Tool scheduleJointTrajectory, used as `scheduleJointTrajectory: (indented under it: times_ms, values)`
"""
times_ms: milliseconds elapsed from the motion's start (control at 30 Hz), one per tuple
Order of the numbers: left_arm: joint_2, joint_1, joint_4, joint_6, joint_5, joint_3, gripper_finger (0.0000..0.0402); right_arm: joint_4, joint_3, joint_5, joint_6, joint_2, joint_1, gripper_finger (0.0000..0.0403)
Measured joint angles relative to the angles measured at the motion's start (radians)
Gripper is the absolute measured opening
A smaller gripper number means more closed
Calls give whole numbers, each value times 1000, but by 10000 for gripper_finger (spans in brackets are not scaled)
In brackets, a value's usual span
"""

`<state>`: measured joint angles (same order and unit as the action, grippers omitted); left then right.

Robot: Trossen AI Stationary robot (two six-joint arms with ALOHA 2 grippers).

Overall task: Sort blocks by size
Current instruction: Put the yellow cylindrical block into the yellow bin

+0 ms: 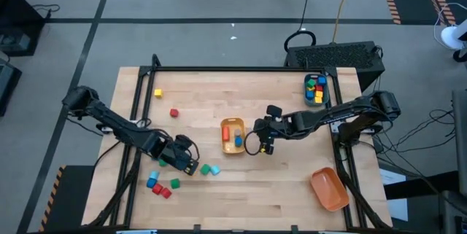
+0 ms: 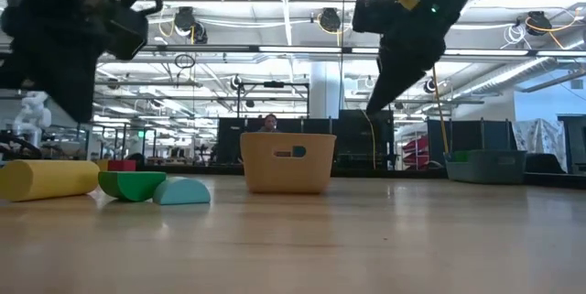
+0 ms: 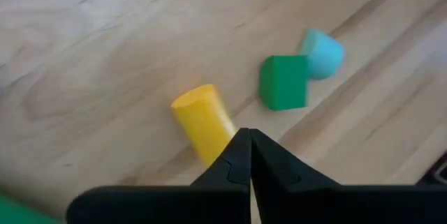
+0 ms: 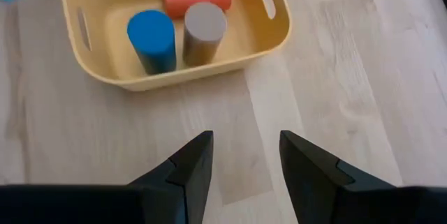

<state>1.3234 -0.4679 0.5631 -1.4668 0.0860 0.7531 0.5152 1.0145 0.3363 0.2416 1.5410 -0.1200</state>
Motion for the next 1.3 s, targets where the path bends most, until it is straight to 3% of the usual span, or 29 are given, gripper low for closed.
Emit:
scheduleJointTrajectory:
  times_ms: [500, 633, 767, 1133, 1300]
  values:
    - [52, -10, 42, -208, -8, 25, 2, -111, -114, 7, -52, 0, 0, 150]
    - [53, -19, 219, -229, -6, 114, 1, -123, -139, 7, -53, 0, 0, 150]
    - [56, -29, 367, -252, 80, 214, 1, -123, -150, 7, -54, 0, 0, 150]
    - [126, -31, 364, -199, 49, 222, 1, -128, -150, 12, -71, 0, 0, 150]
    - [148, -29, 359, -245, 74, 222, 33, -130, -150, 13, -71, 0, 0, 150]
